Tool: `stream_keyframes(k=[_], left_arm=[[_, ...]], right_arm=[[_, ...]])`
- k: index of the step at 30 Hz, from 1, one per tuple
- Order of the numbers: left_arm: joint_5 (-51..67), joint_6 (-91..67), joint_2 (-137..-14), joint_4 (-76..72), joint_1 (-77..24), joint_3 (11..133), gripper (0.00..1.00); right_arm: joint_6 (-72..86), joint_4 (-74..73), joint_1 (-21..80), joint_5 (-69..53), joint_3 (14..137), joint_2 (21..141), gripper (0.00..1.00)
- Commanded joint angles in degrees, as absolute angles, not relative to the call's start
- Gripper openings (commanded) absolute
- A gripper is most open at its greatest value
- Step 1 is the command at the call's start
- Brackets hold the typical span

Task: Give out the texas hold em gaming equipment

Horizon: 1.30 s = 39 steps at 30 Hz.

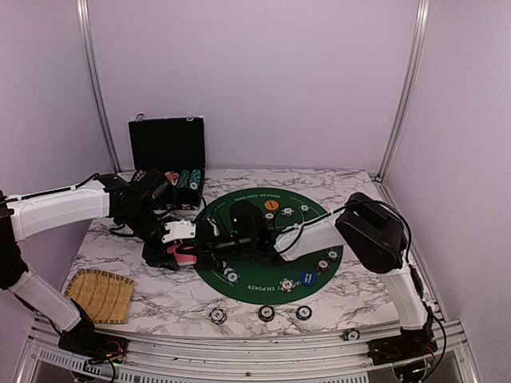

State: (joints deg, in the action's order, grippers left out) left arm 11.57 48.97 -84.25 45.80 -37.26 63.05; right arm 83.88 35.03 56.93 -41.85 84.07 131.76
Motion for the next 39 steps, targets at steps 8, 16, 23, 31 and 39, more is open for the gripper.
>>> stream_keyframes(k=[8,16,23,31,39], left_arm=[[10.48,48.24,-84.20,47.77,-37.56,65.72,0.37],[9.66,48.33,-84.18,47.99,-37.50,65.74,0.36],[8.75,47.59,-84.84,47.98,-37.51,65.82,0.35],[9.95,46.67,-84.96,47.99,-37.57,66.44,0.35],[11.42,45.52,-84.88,47.99,-37.56,66.60,0.34]], right_arm=[[79.57,29.44,56.05,-40.08,83.78,128.64,0.39],[79.04,29.39,55.68,-40.11,82.20,127.28,0.36],[78.49,30.16,55.55,-40.61,82.11,126.40,0.35],[81.13,34.06,55.61,-41.38,82.40,128.39,0.44],[84.04,38.15,55.72,-41.80,83.02,129.79,0.45]])
